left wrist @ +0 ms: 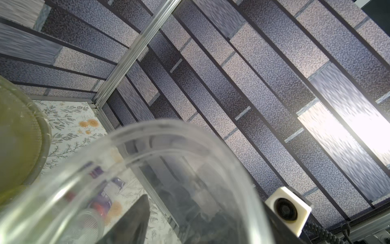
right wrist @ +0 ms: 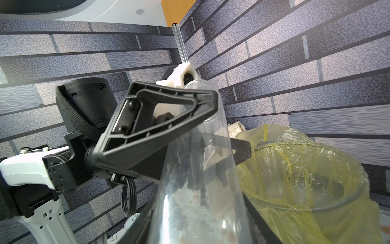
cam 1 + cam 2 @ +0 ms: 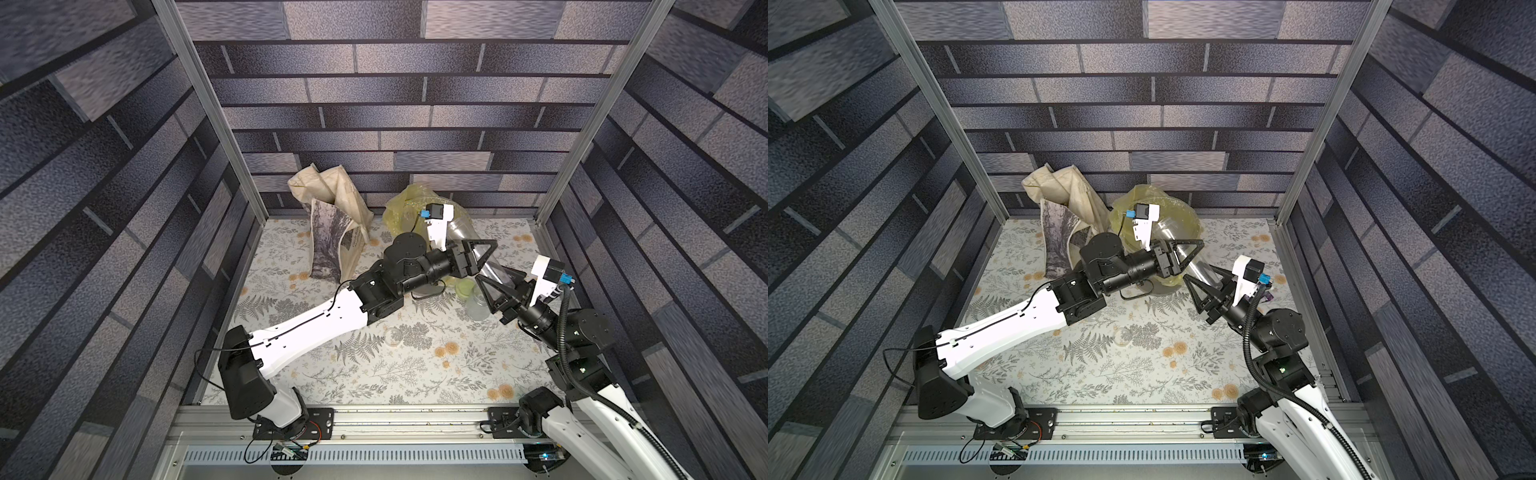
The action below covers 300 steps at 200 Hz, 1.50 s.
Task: Empty moldy mung beans from jars
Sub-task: Place the jar at the center of the board.
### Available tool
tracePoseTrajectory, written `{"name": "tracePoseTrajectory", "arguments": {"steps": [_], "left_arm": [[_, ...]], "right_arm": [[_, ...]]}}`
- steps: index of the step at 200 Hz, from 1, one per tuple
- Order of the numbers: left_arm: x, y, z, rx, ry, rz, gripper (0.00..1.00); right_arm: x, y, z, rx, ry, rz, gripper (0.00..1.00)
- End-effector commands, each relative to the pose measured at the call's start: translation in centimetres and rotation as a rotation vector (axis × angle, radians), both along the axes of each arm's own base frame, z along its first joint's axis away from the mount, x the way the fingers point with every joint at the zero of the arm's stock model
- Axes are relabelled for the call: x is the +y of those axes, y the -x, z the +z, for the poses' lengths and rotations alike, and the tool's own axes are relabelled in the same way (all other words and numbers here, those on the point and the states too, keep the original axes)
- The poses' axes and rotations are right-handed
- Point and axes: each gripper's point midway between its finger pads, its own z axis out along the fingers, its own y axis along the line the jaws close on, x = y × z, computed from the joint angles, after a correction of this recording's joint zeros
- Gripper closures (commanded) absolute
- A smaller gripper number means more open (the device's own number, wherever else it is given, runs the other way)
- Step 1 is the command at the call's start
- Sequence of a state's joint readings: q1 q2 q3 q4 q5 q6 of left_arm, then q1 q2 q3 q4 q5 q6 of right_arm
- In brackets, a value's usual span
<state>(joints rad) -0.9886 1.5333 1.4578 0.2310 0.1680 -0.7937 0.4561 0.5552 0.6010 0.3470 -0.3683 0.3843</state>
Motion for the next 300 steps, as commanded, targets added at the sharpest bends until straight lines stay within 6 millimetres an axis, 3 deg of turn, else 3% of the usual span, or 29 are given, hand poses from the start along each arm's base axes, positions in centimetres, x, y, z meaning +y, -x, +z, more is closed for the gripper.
{"name": "tracePoseTrajectory", "arguments": {"steps": [1,37,69,103,130,159,222,235,261,300], "left_arm": [[-0.6,1.2,1.3,-0.029,0.005,-0.076,0.34],[-1.2,1.4,0.5,-0.014,-0.022,-0.124,0.53],[-0.8,1.5,0.5,-0.039,-0.055,-0.113,0.59],[0.8,1.1,0.9,-0.065,-0.086,-0.054,0.61],[0.9,1.0,0.5,-0.054,-0.091,-0.061,0.62],[0.9,0.5,0.1,-0.041,-0.085,-0.065,0.63],[4.1,-1.0,1.3,-0.12,-0.155,0.049,0.65],[4.9,-1.7,1.2,-0.118,-0.173,0.067,0.65],[6.9,-2.5,-0.5,-0.169,-0.31,0.151,0.64],[8.9,-1.9,-3.2,-0.249,-0.459,0.184,0.64]], "right_arm": [[0.3,1.0,1.9,-0.051,0.0,0.036,0.62],[0.3,0.7,1.7,-0.035,0.018,0.027,0.61],[1.1,0.6,1.0,0.003,0.049,0.066,0.57],[1.2,0.3,0.9,0.015,0.041,0.071,0.54],[1.7,0.6,0.9,0.018,0.041,0.108,0.5],[1.5,0.2,0.4,0.04,0.05,0.086,0.28],[1.7,0.3,1.5,0.03,0.039,0.1,0.11],[1.6,0.6,1.7,0.029,0.029,0.106,0.0],[0.8,1.2,1.4,0.034,0.056,0.071,0.0],[-0.2,1.6,0.3,0.055,0.103,0.015,0.0]]}}
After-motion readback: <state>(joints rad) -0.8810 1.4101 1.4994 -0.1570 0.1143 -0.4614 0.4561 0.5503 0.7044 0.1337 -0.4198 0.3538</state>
